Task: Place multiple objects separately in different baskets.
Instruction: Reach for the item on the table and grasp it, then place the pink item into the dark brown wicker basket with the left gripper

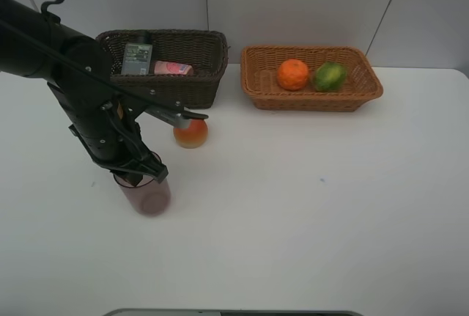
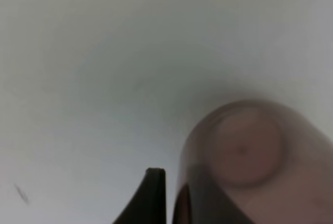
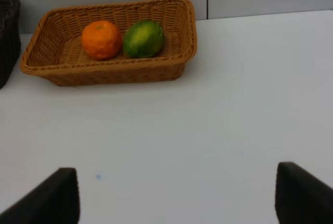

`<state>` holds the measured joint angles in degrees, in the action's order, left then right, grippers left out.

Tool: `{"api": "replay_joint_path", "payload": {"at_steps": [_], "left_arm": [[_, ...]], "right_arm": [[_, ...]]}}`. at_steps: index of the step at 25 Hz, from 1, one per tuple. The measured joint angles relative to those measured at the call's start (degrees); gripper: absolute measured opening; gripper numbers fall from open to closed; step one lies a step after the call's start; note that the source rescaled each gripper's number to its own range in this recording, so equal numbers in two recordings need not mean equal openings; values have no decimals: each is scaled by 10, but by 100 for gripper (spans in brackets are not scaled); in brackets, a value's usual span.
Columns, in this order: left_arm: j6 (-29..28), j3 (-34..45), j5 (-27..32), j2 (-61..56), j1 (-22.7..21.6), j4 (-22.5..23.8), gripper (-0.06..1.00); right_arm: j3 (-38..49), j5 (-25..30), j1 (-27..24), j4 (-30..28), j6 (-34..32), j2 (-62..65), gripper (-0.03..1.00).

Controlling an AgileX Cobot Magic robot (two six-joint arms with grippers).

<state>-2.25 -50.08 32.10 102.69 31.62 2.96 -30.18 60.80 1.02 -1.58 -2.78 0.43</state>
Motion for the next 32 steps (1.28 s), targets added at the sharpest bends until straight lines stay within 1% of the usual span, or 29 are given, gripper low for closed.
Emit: {"api": "replay_joint_path", "payload": {"at_steps": [1, 22, 26, 32], "left_arm": [[0, 0, -1, 0, 0, -2, 0], [-6, 0, -1, -1, 0, -6, 0], [-37, -8, 40, -19, 0, -7, 0], [-81, -61, 112, -71, 0, -7, 0]], "right_arm": [[0, 0, 0, 0, 0, 0, 75], [0, 0, 0, -1, 0, 0, 75], [0, 0, 0, -1, 0, 0, 75], [0, 0, 0, 0, 0, 0, 75]]}}
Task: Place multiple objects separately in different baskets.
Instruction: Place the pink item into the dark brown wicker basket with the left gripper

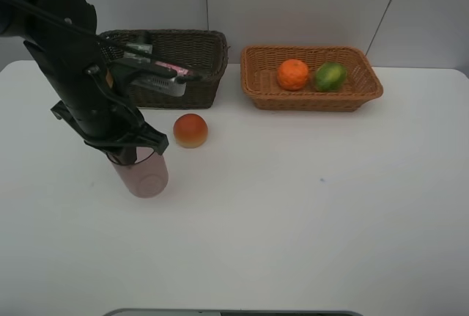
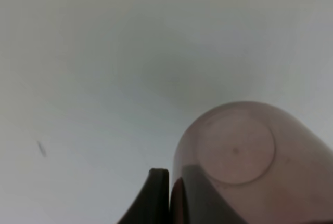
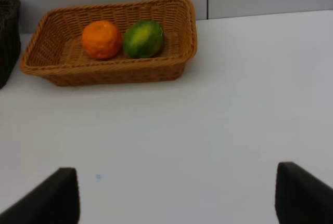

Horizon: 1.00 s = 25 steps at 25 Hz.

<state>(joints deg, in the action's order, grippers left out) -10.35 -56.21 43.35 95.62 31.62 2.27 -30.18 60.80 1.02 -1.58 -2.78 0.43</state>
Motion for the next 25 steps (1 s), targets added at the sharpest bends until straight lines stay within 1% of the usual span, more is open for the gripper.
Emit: {"api": "replay_joint_path", "payload": {"at_steps": [4, 6, 11, 15, 21, 25], "left_arm": [[-15, -54, 34, -26, -1, 0, 0], [-17, -89, 50, -25, -10, -6, 0], [-19, -165, 54, 6, -44, -6, 0], [-21, -238, 57, 57, -58, -1, 0], [-22, -385, 64, 149, -66, 28, 0], [-23, -468, 62, 214, -67, 66, 0]], "right_arm": [[0, 0, 0, 0, 0, 0, 75], [0, 0, 0, 0, 0, 0, 75], [0, 0, 0, 0, 0, 0, 75], [0, 0, 0, 0, 0, 0, 75], [0, 0, 0, 0, 0, 0, 75], [0, 0, 0, 0, 0, 0, 75]]}}
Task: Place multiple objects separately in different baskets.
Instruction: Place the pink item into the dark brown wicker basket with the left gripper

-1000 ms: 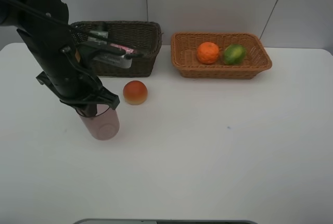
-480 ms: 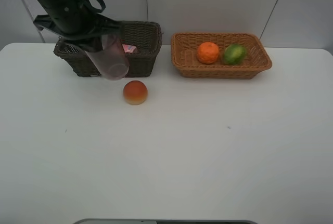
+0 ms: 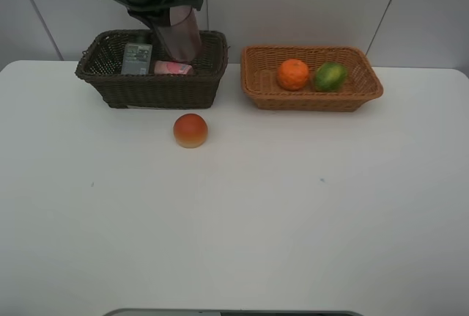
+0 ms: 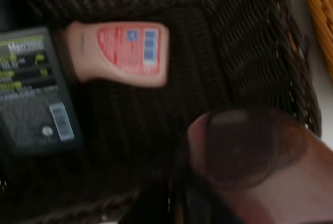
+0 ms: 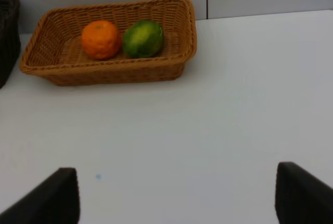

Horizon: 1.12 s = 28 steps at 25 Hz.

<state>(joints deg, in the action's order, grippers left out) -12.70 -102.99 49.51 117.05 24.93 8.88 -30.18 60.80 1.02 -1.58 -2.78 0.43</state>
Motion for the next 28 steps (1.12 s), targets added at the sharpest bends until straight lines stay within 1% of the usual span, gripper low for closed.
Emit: {"api": "replay_joint_path", "payload": {"at_steps": [3, 8, 16, 21, 22, 24, 25, 27, 28], "left_arm": [[-13, -44, -16, 45, -2, 27, 0], [-22, -59, -44, 98, -3, 37, 0], [-22, -59, -66, 145, -3, 34, 0], [1, -61, -70, 155, -3, 9, 1], [8, -61, -72, 157, -3, 4, 3], [14, -61, -73, 157, -3, -5, 10], [17, -62, -73, 157, -3, -6, 16], [20, -62, -73, 157, -3, -8, 33], [20, -62, -73, 157, -3, -9, 44]], "right_arm": [[0, 0, 0, 0, 0, 0, 75], [0, 0, 0, 0, 0, 0, 75], [0, 0, 0, 0, 0, 0, 75], [0, 0, 0, 0, 0, 0, 75], [0, 0, 0, 0, 0, 0, 75], [0, 0, 0, 0, 0, 0, 75], [0, 0, 0, 0, 0, 0, 75], [0, 0, 0, 0, 0, 0, 75], [0, 0, 0, 0, 0, 0, 75]]}}
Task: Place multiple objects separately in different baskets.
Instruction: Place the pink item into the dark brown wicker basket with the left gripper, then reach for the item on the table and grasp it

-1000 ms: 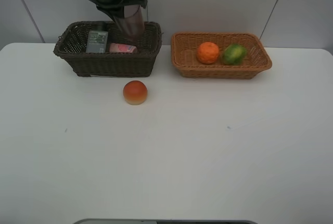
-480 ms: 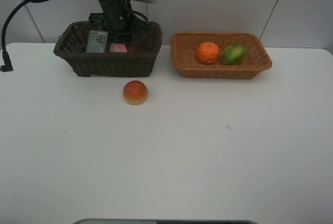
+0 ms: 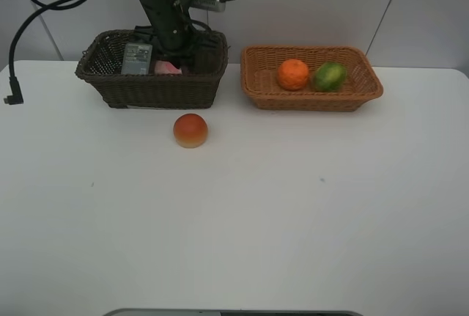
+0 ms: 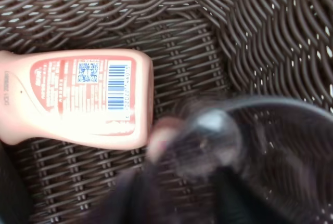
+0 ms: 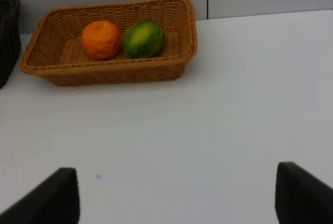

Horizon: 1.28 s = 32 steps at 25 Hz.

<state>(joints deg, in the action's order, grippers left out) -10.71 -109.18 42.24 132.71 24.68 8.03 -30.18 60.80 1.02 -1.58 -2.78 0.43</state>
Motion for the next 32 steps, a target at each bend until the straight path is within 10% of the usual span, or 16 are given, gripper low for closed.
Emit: {"api": "replay_joint_path", "payload": {"at_steps": [6, 23, 32], "left_arm": [[1, 0, 0, -1, 0, -1, 87], [0, 20, 79, -124, 22, 12, 90], [-49, 228, -2, -232, 37, 14, 98]], "right_arm": [[0, 0, 0, 0, 0, 0, 75], [0, 0, 0, -1, 0, 0, 75], [0, 0, 0, -1, 0, 0, 75]]}}
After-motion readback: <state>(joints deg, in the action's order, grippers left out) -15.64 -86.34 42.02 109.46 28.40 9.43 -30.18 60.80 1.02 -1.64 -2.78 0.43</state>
